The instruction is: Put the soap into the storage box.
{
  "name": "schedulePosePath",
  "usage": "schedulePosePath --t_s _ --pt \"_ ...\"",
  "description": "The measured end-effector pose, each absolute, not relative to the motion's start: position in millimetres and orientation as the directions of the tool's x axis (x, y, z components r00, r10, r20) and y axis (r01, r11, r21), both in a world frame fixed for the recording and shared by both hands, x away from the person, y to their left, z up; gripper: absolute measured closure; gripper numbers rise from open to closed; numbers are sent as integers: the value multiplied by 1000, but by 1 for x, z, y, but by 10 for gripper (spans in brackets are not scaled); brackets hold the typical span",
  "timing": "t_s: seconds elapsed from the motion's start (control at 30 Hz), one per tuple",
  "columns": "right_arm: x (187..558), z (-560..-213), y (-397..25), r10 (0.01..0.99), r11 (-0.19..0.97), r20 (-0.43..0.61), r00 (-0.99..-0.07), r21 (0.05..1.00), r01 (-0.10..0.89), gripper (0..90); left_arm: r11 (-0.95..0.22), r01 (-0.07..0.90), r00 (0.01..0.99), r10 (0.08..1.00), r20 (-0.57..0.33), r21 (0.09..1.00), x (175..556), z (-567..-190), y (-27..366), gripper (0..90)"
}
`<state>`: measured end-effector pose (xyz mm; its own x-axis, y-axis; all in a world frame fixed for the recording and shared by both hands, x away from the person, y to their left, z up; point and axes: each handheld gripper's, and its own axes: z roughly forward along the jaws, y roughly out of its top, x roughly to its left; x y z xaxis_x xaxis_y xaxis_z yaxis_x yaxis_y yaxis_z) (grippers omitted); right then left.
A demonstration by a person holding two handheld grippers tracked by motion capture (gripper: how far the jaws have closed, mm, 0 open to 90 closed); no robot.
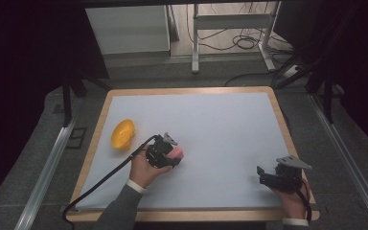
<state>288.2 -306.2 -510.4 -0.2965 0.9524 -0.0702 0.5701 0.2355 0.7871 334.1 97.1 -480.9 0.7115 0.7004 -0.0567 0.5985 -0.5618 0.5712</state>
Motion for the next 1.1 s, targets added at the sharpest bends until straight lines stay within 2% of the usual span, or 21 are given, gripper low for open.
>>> schedulePosePath --t_s 1.1 --pt "289 -511 -307 952 239 -73 -298 784 573 104 -517 623 664 746 -48 587 339 -471 133 600"
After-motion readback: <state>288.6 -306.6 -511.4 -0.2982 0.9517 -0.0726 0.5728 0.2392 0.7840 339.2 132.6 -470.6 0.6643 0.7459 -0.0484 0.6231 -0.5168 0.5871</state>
